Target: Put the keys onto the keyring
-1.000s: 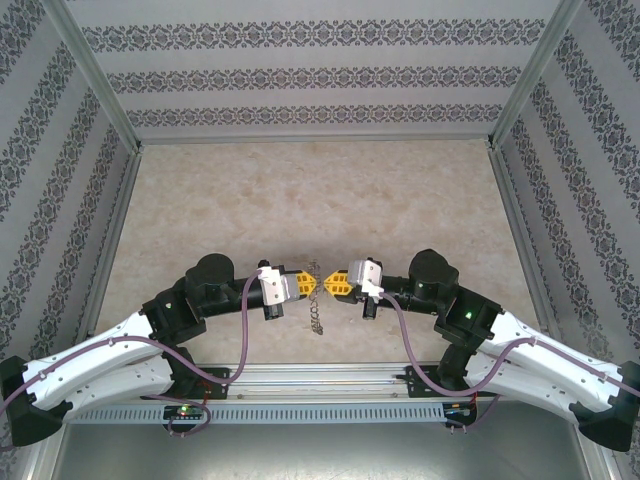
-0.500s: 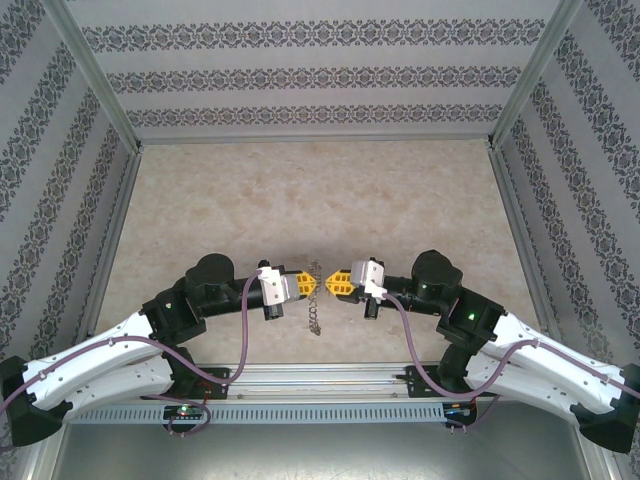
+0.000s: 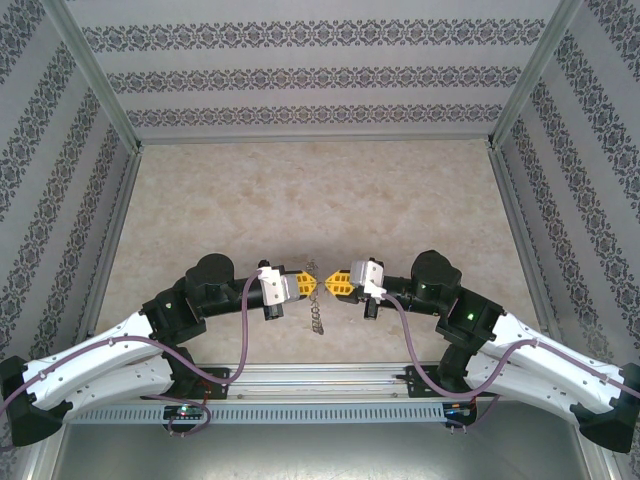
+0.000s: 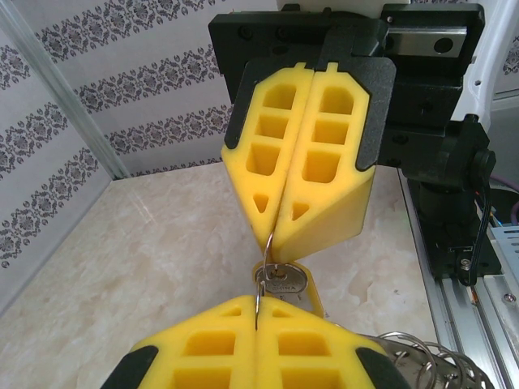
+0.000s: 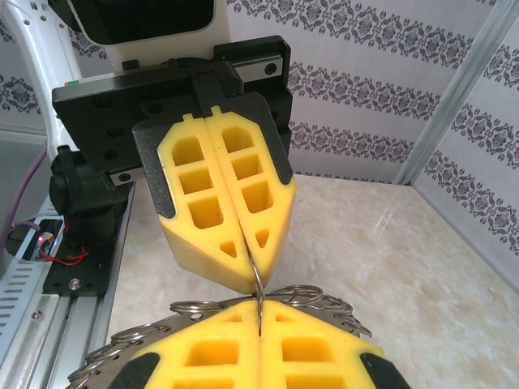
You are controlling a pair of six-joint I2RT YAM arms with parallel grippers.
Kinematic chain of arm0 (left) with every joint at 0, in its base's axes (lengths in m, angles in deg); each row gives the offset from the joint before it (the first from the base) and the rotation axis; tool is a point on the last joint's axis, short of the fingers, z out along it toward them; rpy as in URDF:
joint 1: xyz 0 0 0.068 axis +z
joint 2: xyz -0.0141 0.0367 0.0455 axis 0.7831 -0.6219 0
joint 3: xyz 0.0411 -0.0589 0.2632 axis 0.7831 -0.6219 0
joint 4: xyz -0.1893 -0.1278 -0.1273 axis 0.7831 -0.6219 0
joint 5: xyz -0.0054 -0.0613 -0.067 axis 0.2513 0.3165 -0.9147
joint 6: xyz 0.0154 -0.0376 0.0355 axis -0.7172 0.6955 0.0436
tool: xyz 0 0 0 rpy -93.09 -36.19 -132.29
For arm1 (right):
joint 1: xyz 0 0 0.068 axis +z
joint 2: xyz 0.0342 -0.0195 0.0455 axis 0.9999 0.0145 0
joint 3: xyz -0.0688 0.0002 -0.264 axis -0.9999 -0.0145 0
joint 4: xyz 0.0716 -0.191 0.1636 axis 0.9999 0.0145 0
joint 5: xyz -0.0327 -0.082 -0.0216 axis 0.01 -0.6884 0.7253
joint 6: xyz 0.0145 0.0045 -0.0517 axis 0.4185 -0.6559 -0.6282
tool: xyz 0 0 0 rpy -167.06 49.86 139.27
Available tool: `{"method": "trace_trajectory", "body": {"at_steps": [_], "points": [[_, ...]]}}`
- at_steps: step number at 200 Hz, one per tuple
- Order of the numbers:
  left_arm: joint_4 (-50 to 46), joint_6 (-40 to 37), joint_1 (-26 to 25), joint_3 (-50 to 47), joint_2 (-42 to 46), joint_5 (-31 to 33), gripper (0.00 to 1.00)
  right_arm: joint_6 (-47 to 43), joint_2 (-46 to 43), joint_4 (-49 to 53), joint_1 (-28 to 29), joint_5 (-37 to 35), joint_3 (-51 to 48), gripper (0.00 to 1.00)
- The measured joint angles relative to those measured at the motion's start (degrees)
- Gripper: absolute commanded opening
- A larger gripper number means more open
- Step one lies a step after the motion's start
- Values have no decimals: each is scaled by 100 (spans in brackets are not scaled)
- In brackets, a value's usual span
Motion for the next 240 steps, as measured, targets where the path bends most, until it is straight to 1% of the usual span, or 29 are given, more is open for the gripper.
{"method": "trace_trajectory", "body": {"at_steps": [240], "points": [[2, 0, 0, 0, 2, 0, 0, -22, 4, -125, 39, -90, -87, 0]]}}
